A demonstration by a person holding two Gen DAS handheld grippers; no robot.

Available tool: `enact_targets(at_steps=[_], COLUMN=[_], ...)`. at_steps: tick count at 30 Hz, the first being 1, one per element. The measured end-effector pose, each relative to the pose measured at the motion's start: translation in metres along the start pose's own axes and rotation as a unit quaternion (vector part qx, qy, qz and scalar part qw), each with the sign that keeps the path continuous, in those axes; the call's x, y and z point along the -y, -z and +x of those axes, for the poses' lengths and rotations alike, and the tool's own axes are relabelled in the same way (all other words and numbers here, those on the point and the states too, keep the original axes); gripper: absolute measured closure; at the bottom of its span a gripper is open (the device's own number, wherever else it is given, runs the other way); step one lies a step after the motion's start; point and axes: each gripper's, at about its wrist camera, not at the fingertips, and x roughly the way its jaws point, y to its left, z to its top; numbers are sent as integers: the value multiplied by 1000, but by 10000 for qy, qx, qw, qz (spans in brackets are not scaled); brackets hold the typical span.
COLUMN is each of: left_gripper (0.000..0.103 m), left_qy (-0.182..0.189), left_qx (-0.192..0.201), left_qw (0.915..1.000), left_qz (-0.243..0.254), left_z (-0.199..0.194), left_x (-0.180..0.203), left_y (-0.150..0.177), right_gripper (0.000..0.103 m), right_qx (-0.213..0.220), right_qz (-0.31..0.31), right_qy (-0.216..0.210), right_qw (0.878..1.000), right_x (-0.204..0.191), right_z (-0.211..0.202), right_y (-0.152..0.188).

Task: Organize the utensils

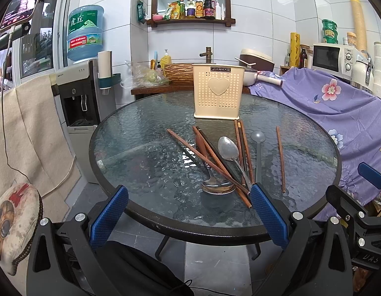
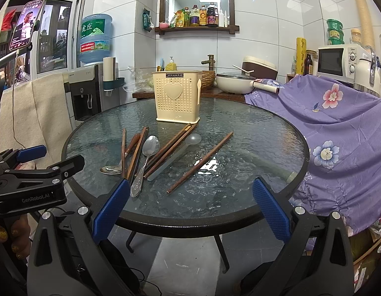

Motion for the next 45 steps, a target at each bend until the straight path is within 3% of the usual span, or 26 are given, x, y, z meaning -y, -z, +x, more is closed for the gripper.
enact_targets(at_steps=[32,36,41,45], left_gripper=[6,6,6,14], left_qy=[79,-1,-252,-95], left_qx=[-99,-337,-299,-526], left_qw=[9999,9994,9992,9985], left_qz=[-6,-26,-107,-112], left_z=[5,20,39,64], left_x=[0,-10,-34,-45], left_y=[0,-5,-29,-52], right_gripper=[5,5,5,5], right_qx=[-21,-77,-345,-628], right_qz=[-30,-8,282,165], right_qy=[18,109,142,150], right_qw=[10000,9999,9989,9978], right_x=[0,2,21,28], right_z=[2,15,43,73], right_y=[2,-2,-25,-42])
